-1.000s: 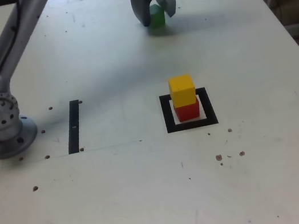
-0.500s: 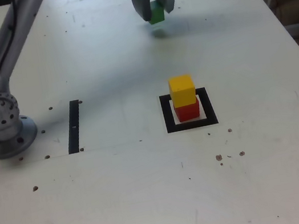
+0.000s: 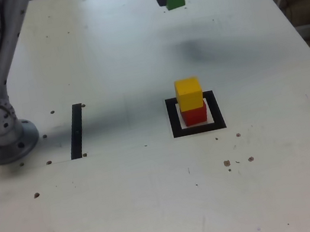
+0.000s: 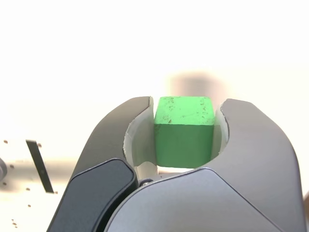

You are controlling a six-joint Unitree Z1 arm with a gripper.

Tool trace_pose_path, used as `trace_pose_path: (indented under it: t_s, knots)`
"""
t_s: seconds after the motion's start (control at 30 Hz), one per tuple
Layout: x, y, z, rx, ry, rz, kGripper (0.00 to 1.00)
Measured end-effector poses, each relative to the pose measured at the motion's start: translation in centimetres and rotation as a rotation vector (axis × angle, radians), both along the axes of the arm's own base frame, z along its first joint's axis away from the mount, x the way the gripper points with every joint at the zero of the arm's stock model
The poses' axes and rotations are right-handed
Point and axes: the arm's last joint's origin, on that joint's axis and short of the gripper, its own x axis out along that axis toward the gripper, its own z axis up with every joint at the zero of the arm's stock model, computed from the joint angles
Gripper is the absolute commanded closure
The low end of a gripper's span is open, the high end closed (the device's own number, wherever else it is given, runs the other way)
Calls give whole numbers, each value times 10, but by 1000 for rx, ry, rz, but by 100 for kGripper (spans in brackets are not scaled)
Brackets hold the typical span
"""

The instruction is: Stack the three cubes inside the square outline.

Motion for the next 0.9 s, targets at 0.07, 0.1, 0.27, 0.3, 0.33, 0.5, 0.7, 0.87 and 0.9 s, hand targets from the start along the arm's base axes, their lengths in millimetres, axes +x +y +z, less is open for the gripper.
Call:
trace_pose_path:
  t_s: [0.07,0.1,0.27,0.3,0.33,0.5,0.7,0.87,0.9]
  knots:
    - [0,-19,9,0,-13,-28,85]
    - [1,-28,11,0,-15,-39,85]
    - [-6,-87,12,-9,45,-96,84]
    - [-7,-94,15,-7,42,-109,84]
    - [-9,-101,16,-3,45,-114,84]
    - [-31,-157,22,-2,74,-181,84]
    - [-38,-193,24,-17,75,-209,84]
    - [-42,-233,22,-10,74,-229,84]
    - [-42,-235,22,-9,75,-226,84]
